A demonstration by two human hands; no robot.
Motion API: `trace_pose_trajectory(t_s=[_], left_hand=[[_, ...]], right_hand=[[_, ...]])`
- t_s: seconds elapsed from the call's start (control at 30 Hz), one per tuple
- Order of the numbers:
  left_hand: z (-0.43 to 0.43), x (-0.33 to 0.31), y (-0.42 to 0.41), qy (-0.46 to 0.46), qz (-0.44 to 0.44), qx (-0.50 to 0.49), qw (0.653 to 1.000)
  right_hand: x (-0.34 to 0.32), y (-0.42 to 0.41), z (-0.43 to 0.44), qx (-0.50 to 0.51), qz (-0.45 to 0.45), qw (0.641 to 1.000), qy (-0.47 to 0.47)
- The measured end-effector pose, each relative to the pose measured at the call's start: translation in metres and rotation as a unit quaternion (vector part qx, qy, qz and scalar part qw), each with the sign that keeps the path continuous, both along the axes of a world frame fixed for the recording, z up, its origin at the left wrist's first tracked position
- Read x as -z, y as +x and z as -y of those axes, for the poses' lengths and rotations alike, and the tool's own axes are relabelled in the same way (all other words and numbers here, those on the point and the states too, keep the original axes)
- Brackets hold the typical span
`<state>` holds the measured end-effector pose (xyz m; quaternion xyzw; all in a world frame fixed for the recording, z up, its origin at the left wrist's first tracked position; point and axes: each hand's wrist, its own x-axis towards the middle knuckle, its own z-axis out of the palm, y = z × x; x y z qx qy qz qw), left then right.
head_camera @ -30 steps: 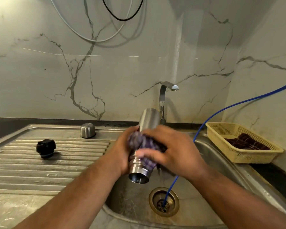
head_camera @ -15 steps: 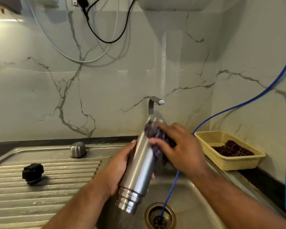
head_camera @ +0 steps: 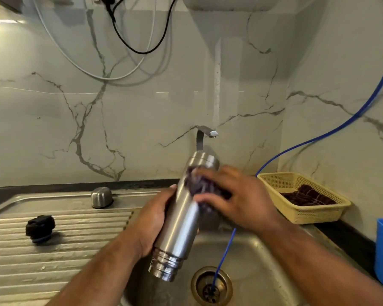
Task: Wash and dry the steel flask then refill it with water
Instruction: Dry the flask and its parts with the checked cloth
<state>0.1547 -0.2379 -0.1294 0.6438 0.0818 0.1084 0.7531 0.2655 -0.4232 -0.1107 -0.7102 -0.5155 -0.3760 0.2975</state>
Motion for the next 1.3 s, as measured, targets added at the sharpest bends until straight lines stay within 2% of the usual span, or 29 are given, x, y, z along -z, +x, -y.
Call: trace_pose_trajectory(t_s=[0.07, 0.13, 0.2, 0.3, 0.37, 0.53, 0.6, 0.7, 0.77, 0.87, 0.97, 1.1, 1.17, 1.27, 1.3], left_hand=[[0.009, -0.002, -0.003, 0.023, -0.001, -0.002, 1.000], [0.012, -0.002, -0.002, 0.026, -0.007, 0.018, 0.999], [0.010, -0.003, -0.004, -0.019, -0.018, 0.045, 0.999], [0.007, -0.008, -0.007, -0.168, -0.016, 0.105, 0.980], [0.003, -0.011, -0.011, -0.213, -0.023, 0.130, 0.968], [-0.010, -0.008, -0.007, -0.128, -0.047, 0.050, 0.989], [-0.009, -0.005, -0.004, -0.129, -0.057, 0.047, 0.989], [-0.005, -0.005, -0.002, -0.138, -0.056, 0.058, 0.987], [-0.001, -0.006, -0.003, -0.155, -0.034, 0.092, 0.983], [-0.003, -0.008, -0.002, -0.197, 0.002, 0.096, 0.976], [-0.015, -0.015, -0.008, -0.215, -0.003, 0.071, 0.974], [-0.023, -0.014, -0.010, -0.180, -0.030, -0.005, 0.983], [-0.017, -0.013, -0.007, -0.170, -0.059, -0.013, 0.984], [-0.015, -0.011, 0.000, -0.131, -0.085, -0.028, 0.987], [-0.017, -0.008, 0.002, -0.114, -0.090, -0.026, 0.989]], right_hand=[[-0.008, 0.010, 0.008, 0.071, -0.070, 0.992, 0.075], [-0.008, 0.013, 0.010, 0.101, -0.087, 0.987, 0.086], [-0.005, 0.009, 0.005, 0.060, -0.099, 0.992, 0.050], [0.006, -0.008, -0.007, -0.057, -0.129, 0.988, -0.060], [0.011, -0.022, -0.013, -0.119, -0.079, 0.983, -0.117], [0.014, -0.038, -0.021, -0.156, 0.032, 0.962, -0.223], [0.010, -0.033, -0.017, -0.118, 0.014, 0.973, -0.197], [0.005, -0.012, -0.007, -0.024, -0.130, 0.989, -0.072], [0.005, -0.002, -0.004, 0.018, -0.168, 0.985, -0.026], [0.006, -0.017, -0.011, 0.012, -0.161, 0.987, -0.010], [0.010, -0.054, -0.022, -0.062, -0.142, 0.985, -0.069], [0.017, -0.066, -0.029, -0.126, 0.016, 0.978, -0.167], [0.016, -0.055, -0.027, -0.117, 0.004, 0.980, -0.158], [0.015, -0.039, -0.021, -0.032, -0.106, 0.991, -0.073], [0.015, -0.038, -0.021, -0.016, -0.110, 0.992, -0.066]])
